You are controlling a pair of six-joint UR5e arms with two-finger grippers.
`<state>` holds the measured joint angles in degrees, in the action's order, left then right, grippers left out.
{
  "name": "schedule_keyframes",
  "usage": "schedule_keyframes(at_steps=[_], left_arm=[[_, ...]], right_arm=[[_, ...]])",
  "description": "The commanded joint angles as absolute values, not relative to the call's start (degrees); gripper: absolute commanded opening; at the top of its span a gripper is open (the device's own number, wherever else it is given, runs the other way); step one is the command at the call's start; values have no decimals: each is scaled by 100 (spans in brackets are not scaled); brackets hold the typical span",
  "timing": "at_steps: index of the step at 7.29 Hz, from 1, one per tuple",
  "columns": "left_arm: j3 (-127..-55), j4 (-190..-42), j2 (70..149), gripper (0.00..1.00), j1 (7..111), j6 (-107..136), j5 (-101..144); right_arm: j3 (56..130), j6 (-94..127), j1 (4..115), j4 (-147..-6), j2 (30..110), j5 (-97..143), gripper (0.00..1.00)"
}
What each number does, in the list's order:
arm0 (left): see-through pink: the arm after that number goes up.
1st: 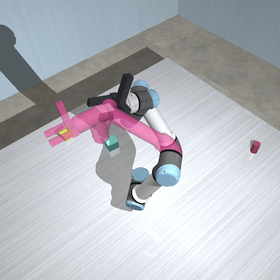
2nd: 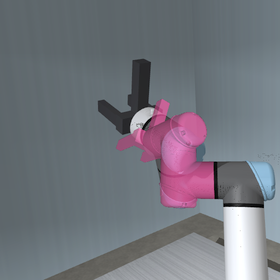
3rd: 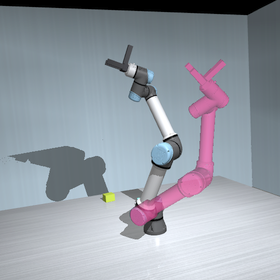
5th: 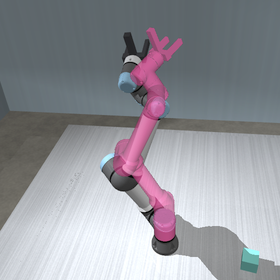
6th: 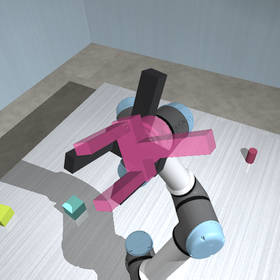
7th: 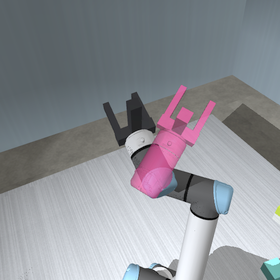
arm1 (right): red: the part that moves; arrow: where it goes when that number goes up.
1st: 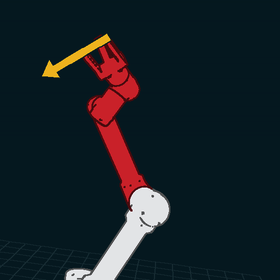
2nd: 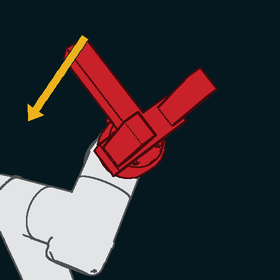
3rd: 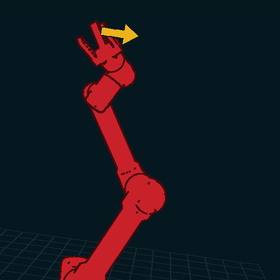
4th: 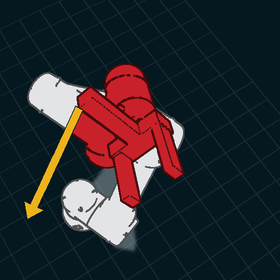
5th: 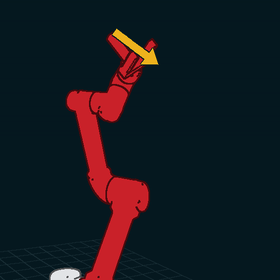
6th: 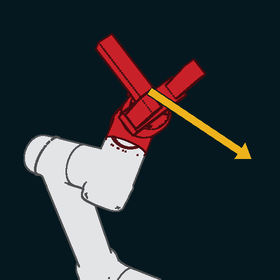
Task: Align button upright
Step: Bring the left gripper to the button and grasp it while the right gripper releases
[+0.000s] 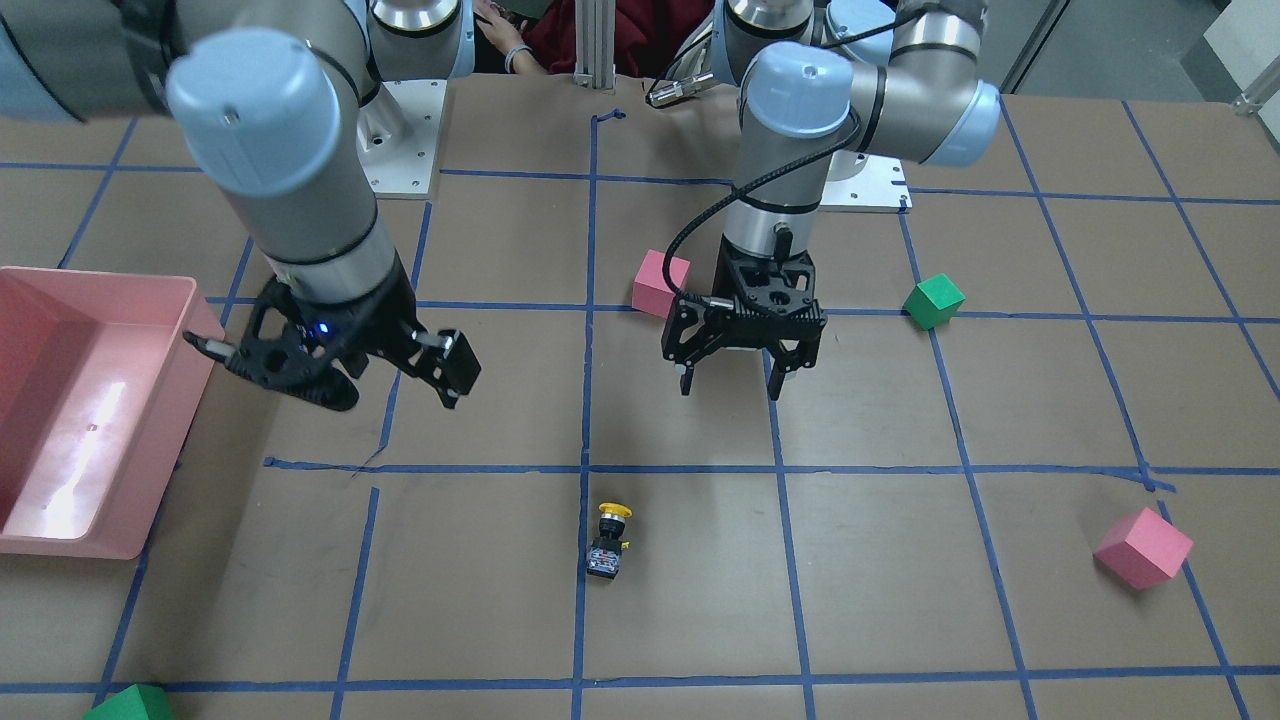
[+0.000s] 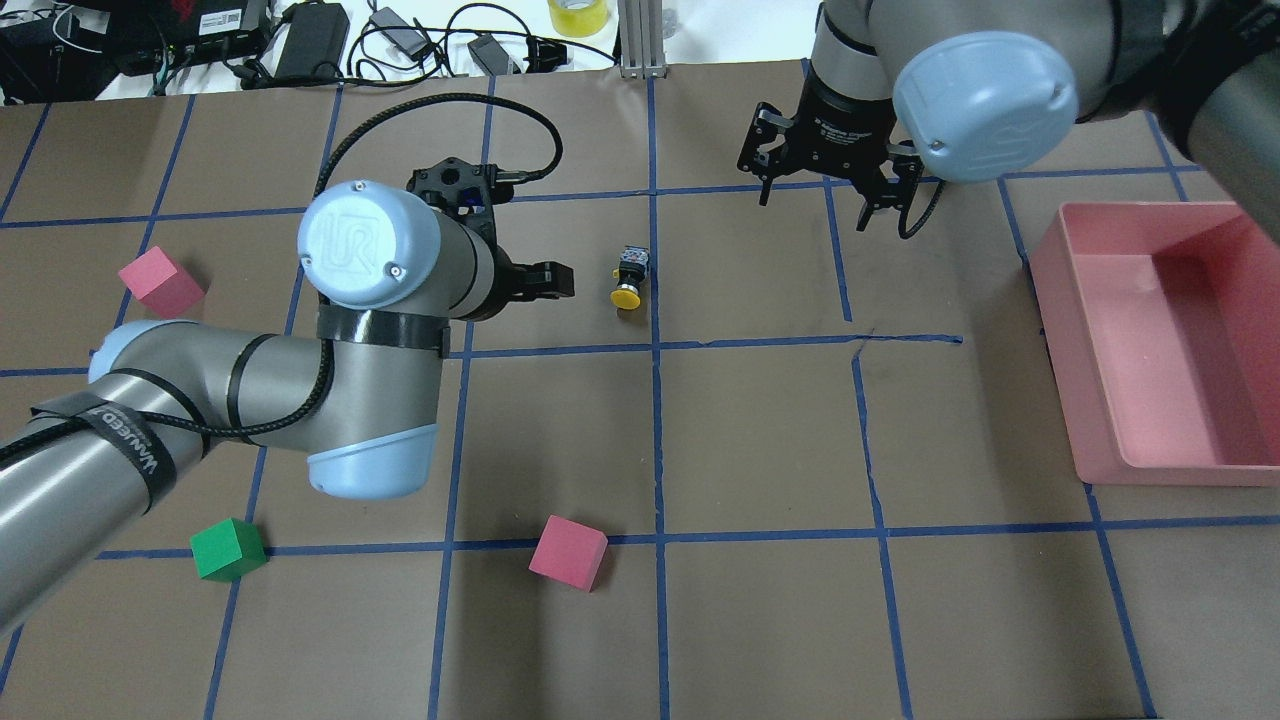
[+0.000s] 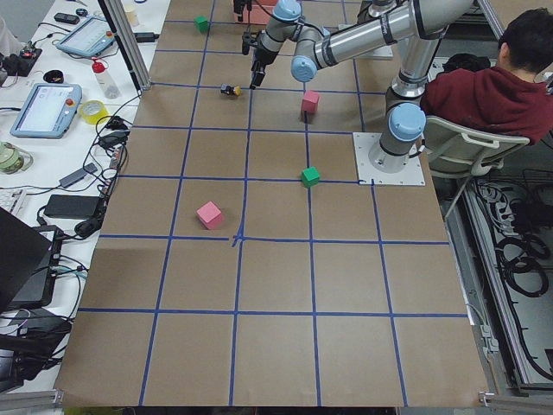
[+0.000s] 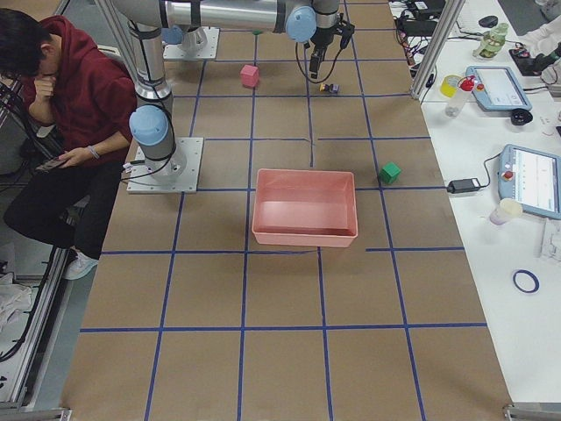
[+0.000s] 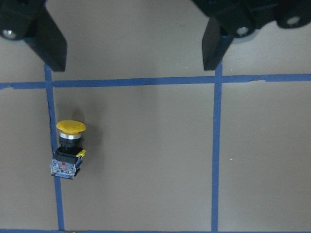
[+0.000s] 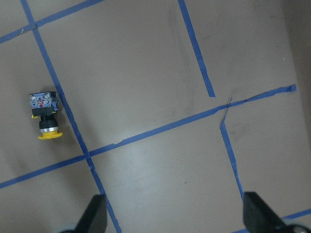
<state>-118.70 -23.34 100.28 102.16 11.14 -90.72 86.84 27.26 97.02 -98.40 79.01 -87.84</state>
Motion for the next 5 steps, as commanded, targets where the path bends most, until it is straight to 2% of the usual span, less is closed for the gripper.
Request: schedule_keyframes(at_steps=[1, 5], left_arm=[[-11892, -1209, 10781, 100, 10345, 1143, -9149], [-11795, 568, 12038, 100, 10713, 994, -9114]], right_arm=[[8649, 3416, 9738, -9869, 8042, -8703, 100], [8903, 2490, 9747, -10361, 8051, -8789, 100]])
